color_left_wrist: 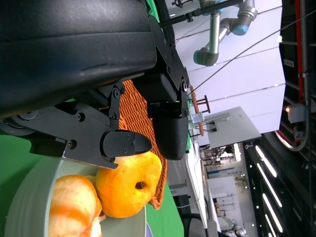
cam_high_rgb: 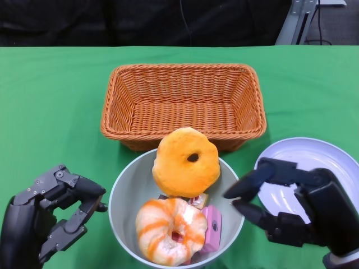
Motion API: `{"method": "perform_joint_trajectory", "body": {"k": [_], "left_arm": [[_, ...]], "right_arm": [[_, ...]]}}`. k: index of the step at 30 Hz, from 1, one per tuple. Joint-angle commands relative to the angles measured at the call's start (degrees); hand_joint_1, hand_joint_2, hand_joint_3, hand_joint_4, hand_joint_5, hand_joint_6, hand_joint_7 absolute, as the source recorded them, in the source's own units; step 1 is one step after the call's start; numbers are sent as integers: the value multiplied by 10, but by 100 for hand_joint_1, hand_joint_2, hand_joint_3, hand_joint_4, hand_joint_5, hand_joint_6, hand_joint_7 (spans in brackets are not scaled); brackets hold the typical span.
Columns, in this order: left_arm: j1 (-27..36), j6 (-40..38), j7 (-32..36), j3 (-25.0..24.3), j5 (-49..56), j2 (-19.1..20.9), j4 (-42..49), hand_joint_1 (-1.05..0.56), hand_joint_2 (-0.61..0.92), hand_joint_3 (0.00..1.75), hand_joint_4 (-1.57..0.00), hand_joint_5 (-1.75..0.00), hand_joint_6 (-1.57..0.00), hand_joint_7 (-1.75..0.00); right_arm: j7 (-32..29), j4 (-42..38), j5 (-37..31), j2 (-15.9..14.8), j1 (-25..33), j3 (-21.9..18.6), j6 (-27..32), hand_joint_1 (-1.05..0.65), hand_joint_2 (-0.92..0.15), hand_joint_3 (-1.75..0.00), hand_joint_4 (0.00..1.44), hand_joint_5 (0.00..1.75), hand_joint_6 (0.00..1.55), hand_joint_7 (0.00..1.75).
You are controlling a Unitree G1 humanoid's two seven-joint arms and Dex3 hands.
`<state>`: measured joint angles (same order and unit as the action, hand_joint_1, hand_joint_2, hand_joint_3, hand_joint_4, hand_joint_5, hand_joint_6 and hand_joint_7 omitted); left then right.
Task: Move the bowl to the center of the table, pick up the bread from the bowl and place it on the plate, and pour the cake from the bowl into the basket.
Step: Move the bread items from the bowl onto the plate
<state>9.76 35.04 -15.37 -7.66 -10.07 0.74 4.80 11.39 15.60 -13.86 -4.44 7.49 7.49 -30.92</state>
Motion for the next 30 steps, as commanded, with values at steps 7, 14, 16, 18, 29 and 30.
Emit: {"method": "perform_joint_trajectory", "body": {"k": [7,14,16,18,29,30], "left_arm": [[-5,19,19,0,13,1,16,-9,92,39,-71,-146,-74,-118],[-7,23,23,3,13,-1,24,-9,92,41,-69,-148,-74,-121],[-10,24,26,4,16,-2,30,-8,91,41,-69,-148,-73,-121],[-12,27,31,4,21,-3,34,-8,91,42,-69,-148,-73,-121],[-22,50,29,5,21,1,59,-9,88,45,-68,-147,-72,-121],[-23,51,28,6,19,1,60,-9,88,45,-69,-147,-72,-121]], "right_arm": [[-28,89,-123,-21,13,13,22,-56,-91,0,56,69,71,16],[-33,193,-272,-14,31,38,87,-75,-89,0,40,38,52,1],[-62,203,-328,-7,34,52,86,-80,-88,0,32,32,44,0],[-80,206,-361,-8,33,62,88,-84,-88,0,27,27,39,0],[-135,176,-417,-20,3,79,105,-84,-87,0,33,22,39,1],[-134,174,-417,-22,1,80,108,-83,-86,0,33,21,39,0]]}}
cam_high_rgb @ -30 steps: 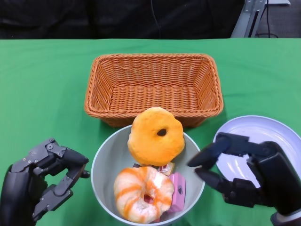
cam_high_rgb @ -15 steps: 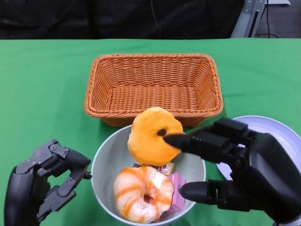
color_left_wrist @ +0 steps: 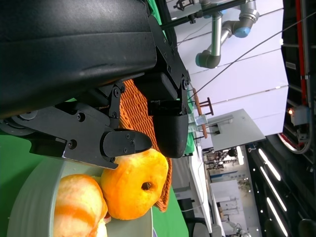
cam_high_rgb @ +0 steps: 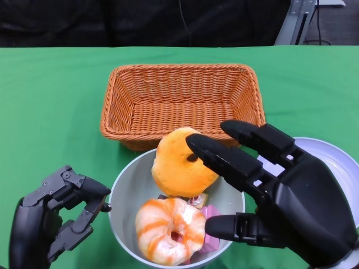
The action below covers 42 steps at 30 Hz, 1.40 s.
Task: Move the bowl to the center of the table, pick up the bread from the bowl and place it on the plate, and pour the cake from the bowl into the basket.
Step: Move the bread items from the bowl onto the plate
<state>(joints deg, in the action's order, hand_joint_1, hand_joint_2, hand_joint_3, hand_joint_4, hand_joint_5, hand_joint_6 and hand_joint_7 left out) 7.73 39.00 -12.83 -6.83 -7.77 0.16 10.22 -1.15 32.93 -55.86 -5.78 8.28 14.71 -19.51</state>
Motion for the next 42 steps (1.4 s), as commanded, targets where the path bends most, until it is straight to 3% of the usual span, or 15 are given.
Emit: {"method": "perform_joint_trajectory", "body": {"k": [1,9,14,25,42], "left_arm": [[-2,9,4,-2,-3,6,5,-9,88,45,-69,-147,-72,-121],[-2,16,4,2,0,5,7,-8,87,48,-70,-148,-74,-120],[0,17,4,6,1,5,9,-8,85,53,-70,-148,-74,-121],[1,19,9,10,2,0,10,-8,85,54,-70,-148,-73,-123],[6,22,13,15,6,-8,6,-8,82,58,-71,-147,-72,-126]], "right_arm": [[-9,-1,1,-10,-10,9,-4,-82,-86,0,33,20,39,0],[-87,-90,-53,-34,-60,25,-11,-81,-82,0,37,14,40,1],[-122,-145,-87,-52,-95,38,-4,-80,-81,0,28,8,32,0],[-113,-190,-106,-64,-141,59,43,-72,-78,0,25,5,28,0],[-253,-317,-170,-102,-207,127,61,-66,-72,-1,29,5,34,1]]}}
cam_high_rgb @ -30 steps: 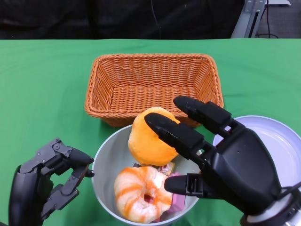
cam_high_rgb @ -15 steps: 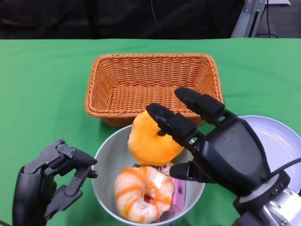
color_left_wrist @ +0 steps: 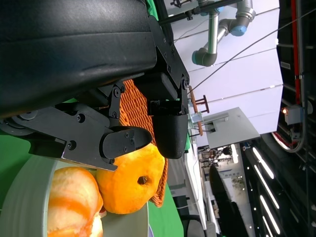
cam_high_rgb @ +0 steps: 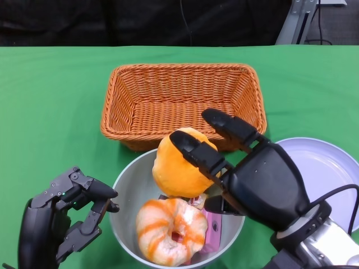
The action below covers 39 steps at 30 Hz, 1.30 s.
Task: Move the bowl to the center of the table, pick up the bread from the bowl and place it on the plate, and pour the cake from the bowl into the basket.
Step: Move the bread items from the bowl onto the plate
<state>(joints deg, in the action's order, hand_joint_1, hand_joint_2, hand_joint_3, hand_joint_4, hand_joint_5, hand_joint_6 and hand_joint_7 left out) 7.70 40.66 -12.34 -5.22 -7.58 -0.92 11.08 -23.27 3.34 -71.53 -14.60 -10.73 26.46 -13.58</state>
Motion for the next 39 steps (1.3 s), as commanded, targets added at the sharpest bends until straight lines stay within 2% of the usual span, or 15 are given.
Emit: {"method": "perform_joint_trajectory", "body": {"k": [1,9,15,26,39], "left_arm": [[7,6,10,-2,6,3,-2,-8,82,57,-71,-147,-72,-126],[10,7,3,3,-6,1,-4,-8,87,50,-71,-147,-73,-125],[11,6,3,7,-9,1,-6,-6,88,51,-72,-145,-73,-124],[12,16,7,10,-2,-1,-1,-7,86,53,-74,-145,-74,-123],[11,23,5,14,1,-3,4,-7,83,57,-75,-147,-74,-124]], "right_arm": [[-40,-30,-18,-15,-21,15,4,-65,-73,-1,29,5,34,1],[-96,-92,-28,-19,-54,45,17,-57,-78,-1,27,3,34,1],[-111,-123,-30,-19,-73,60,31,-46,-78,0,27,2,33,0],[-102,-171,-28,-6,-106,90,64,-59,-78,0,26,1,29,0],[-101,-211,-27,1,-132,122,74,-59,-79,0,28,2,27,0]]}}
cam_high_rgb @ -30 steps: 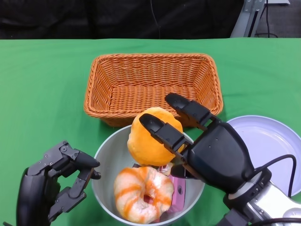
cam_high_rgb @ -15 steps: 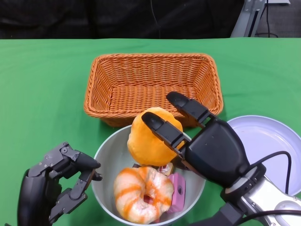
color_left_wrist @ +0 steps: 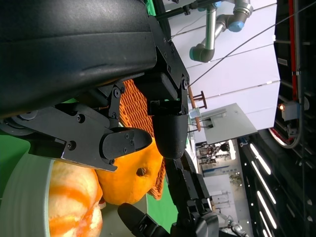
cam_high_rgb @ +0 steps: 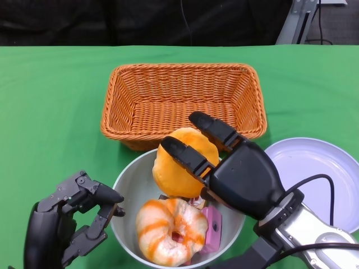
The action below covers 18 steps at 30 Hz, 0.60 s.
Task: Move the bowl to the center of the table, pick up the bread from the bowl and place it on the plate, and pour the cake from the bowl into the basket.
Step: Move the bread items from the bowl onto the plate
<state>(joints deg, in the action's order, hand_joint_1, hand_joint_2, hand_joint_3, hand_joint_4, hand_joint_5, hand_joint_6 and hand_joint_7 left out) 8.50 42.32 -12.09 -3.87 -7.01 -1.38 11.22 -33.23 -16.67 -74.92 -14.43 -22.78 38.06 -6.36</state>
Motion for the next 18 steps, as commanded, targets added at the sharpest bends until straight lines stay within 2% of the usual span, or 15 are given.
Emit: {"method": "perform_joint_trajectory", "body": {"k": [1,13,18], "left_arm": [[3,5,2,1,-8,1,2,-7,83,57,-75,-147,-74,-124],[1,7,6,0,2,1,4,-7,79,62,-74,-148,-75,-122],[2,9,6,4,3,-2,4,-7,79,62,-75,-147,-76,-120]], "right_arm": [[0,-14,7,0,-13,7,2,-59,-79,0,28,2,27,0],[27,-29,-8,-7,-32,32,13,-56,-76,0,25,0,26,0],[13,-57,-21,-1,-44,49,26,-53,-73,0,27,1,30,1]]}}
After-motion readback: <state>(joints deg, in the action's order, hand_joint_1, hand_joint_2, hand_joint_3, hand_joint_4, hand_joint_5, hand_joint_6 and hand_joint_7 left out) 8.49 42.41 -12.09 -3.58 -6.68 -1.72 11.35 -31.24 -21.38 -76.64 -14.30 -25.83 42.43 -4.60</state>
